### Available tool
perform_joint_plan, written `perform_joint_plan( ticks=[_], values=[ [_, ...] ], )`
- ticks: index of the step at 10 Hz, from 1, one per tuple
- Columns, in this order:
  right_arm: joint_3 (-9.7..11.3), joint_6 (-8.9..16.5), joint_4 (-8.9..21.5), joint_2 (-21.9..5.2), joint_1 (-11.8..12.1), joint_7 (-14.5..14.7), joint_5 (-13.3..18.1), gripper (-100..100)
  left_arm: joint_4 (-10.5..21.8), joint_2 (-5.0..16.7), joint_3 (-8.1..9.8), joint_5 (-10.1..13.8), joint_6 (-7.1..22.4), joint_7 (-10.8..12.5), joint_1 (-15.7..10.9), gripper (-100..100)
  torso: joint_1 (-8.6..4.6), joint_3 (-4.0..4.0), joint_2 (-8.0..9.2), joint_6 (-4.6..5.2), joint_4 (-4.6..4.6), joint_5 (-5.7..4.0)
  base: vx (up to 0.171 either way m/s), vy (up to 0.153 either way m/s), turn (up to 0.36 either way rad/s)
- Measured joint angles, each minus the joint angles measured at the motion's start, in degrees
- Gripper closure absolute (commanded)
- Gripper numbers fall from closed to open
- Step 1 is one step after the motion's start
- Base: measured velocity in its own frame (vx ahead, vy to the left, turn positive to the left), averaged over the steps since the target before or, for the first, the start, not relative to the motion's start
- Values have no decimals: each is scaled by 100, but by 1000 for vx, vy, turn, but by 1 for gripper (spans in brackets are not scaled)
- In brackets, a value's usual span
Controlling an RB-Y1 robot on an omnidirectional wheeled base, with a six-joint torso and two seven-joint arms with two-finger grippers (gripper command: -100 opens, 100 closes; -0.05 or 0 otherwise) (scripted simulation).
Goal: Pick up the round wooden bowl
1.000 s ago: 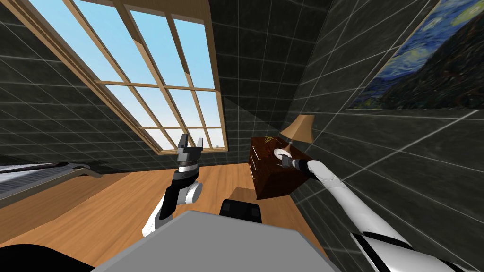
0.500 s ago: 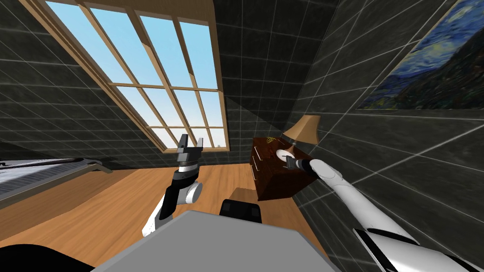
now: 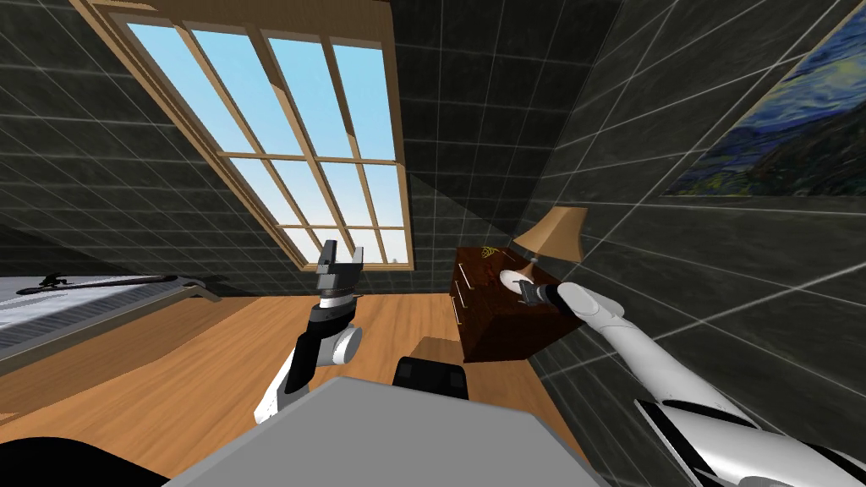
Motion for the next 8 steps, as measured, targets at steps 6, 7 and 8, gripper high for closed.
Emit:
perform_joint_plan(
  ticks=[6,7,8],
  values=[
    [82,-202,658,-432,-324,277,965,-100,0,0,0,0,0,0,0,0,-1,-1,-1,1,0,0,10,9,70],
    [97,-228,823,-492,-398,361,1070,-100,0,0,0,0,0,0,0,0,-2,0,0,2,0,-1,9,5,35],
    [131,-242,907,-503,-434,393,1188,-100,0,0,0,0,0,0,0,0,-3,0,0,2,-1,-2,0,0,0]
  ],
)
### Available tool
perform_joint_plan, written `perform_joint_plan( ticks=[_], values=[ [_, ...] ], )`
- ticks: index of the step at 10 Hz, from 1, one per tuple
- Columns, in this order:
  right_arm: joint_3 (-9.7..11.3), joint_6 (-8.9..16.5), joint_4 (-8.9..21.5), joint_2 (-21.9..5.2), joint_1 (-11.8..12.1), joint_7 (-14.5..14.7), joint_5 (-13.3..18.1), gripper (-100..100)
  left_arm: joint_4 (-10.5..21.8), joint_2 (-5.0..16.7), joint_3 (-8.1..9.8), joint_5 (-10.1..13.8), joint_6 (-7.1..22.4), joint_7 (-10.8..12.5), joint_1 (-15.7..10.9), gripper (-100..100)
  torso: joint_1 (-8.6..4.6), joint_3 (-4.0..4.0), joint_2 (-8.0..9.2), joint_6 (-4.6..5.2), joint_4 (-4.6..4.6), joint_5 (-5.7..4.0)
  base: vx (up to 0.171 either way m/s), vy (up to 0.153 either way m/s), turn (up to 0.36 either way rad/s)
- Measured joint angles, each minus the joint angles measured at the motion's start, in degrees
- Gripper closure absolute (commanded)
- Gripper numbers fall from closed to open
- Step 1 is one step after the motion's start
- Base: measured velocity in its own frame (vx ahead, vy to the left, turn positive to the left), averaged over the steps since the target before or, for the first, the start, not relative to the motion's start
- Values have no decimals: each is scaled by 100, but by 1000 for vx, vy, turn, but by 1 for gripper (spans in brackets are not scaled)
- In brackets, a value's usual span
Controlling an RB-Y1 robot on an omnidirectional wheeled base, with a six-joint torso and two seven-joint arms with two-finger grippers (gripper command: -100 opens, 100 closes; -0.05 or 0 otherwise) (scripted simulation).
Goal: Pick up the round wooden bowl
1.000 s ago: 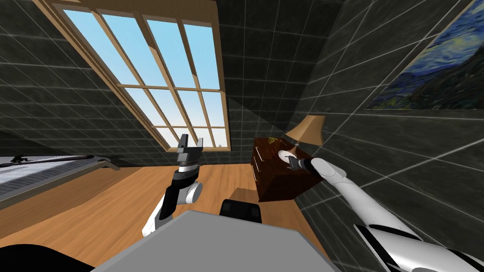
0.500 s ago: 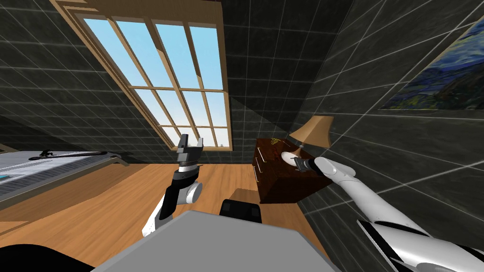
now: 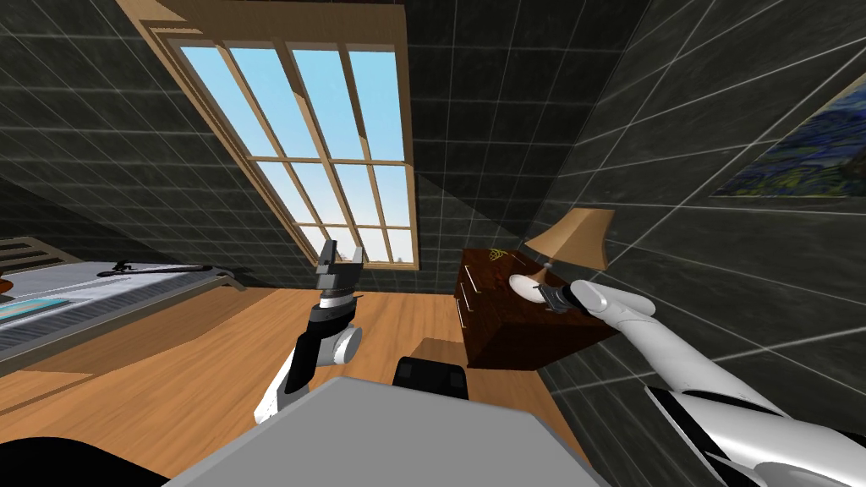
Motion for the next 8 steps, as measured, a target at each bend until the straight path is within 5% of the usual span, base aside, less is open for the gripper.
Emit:
perform_joint_plan(
  ticks=[1,2,4,5,8],
  values=[
    [5,-2,7,1,-3,0,14,0,0,0,0,0,0,0,0,0,-1,1,2,1,1,0,0,0,0],
    [4,-2,6,1,-2,0,13,-100,0,0,0,0,0,0,0,0,-2,2,3,1,1,0,39,-16,12],
    [74,184,100,100,58,24,26,-100,0,0,0,0,0,0,1,0,-15,-10,-19,1,-4,-3,52,-27,15],
    [75,203,95,103,66,20,26,100,0,0,0,0,0,0,0,0,-10,-7,-11,1,-3,-3,0,0,0],
    [75,195,98,104,66,18,25,100,0,0,0,0,0,0,0,0,1,2,2,1,2,1,0,-1,0]
  ],
)
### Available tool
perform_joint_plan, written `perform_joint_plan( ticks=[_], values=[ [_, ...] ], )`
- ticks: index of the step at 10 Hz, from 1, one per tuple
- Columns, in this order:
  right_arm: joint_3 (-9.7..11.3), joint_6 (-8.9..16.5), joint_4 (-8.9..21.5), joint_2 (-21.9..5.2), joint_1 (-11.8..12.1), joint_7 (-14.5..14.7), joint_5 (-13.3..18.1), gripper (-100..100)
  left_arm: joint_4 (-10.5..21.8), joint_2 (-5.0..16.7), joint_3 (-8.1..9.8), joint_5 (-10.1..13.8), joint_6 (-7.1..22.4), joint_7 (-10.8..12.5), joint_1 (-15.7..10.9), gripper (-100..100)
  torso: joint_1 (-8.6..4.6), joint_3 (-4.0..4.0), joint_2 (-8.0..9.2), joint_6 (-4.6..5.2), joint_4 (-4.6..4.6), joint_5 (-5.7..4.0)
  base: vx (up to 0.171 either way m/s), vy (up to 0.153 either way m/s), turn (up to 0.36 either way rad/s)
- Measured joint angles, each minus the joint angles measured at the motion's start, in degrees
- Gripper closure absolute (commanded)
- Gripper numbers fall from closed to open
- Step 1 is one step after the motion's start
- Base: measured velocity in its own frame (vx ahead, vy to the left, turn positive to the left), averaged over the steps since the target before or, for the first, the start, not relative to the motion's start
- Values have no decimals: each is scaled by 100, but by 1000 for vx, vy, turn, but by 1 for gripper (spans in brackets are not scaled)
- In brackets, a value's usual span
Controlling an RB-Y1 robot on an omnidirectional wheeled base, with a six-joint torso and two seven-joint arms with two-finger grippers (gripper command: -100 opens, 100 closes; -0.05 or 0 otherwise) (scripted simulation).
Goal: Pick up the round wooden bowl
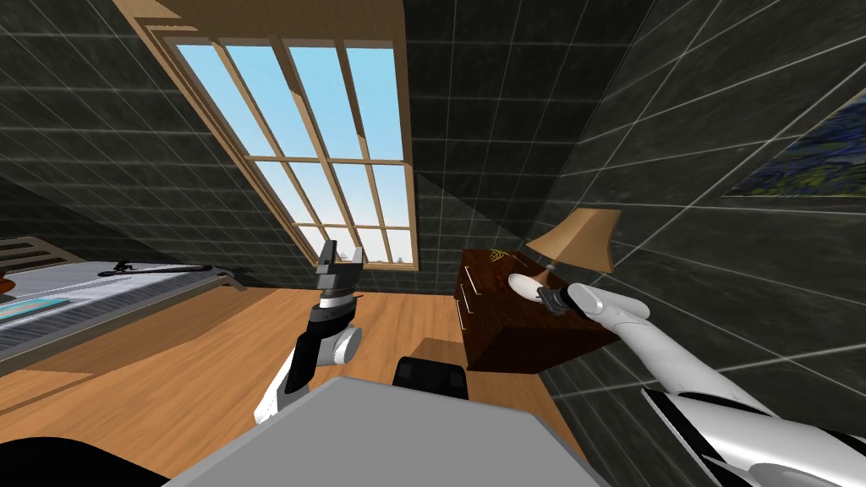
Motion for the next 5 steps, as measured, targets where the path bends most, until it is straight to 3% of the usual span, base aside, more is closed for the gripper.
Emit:
perform_joint_plan(
  ticks=[1,2,3,4,5],
  values=[
    [1,-2,1,1,2,0,0,100,0,0,0,0,0,0,0,0,0,3,3,0,2,1,0,0,0],
    [2,-3,2,2,3,0,1,0,0,0,0,0,0,0,0,0,1,5,6,0,4,2,0,0,0],
    [3,-4,3,3,4,0,1,100,0,0,0,0,0,0,0,0,2,6,7,0,5,3,-51,20,-20],
    [-28,-83,-53,-44,-27,-19,0,100,0,0,0,0,0,0,0,0,11,17,25,2,11,9,-30,11,-8],
    [-33,-108,-61,-51,-31,-25,1,0,0,0,0,0,0,0,0,0,11,18,25,2,12,8,0,0,0]
  ],
)
